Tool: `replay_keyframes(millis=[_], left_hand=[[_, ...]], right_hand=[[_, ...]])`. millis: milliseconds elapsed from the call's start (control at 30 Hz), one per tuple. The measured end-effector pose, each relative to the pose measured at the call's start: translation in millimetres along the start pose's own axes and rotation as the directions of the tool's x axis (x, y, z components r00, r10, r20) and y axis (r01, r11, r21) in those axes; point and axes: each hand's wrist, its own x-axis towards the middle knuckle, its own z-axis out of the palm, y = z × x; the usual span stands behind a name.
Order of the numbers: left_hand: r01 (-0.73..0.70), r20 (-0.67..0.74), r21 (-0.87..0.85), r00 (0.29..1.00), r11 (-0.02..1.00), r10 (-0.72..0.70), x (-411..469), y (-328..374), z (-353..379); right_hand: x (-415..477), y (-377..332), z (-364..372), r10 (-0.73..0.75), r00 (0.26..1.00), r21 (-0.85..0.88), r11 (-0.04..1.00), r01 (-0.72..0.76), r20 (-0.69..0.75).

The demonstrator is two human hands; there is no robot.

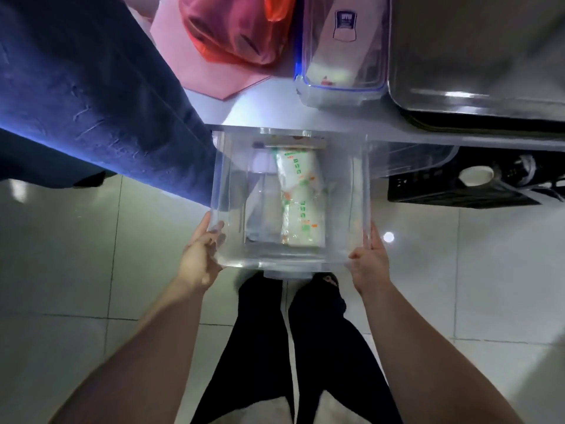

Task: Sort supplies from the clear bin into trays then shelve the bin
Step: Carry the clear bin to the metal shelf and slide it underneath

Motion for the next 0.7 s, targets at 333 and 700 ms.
replay_keyframes(millis=[333, 700], left_hand=[[-0.087, 0.052, -0.137, 0.994, 0.987, 0.095, 76, 3, 15], [-0.320, 0.007, 0.293, 0.943, 0.901, 0.332, 89, 14, 38]], right_hand=[[74, 2, 27, -0.176, 0.984, 0.037, 0.984, 0.175, 0.012], [118, -13, 45, -0.204, 0.979, 0.247, 0.949, 0.197, 0.002]])
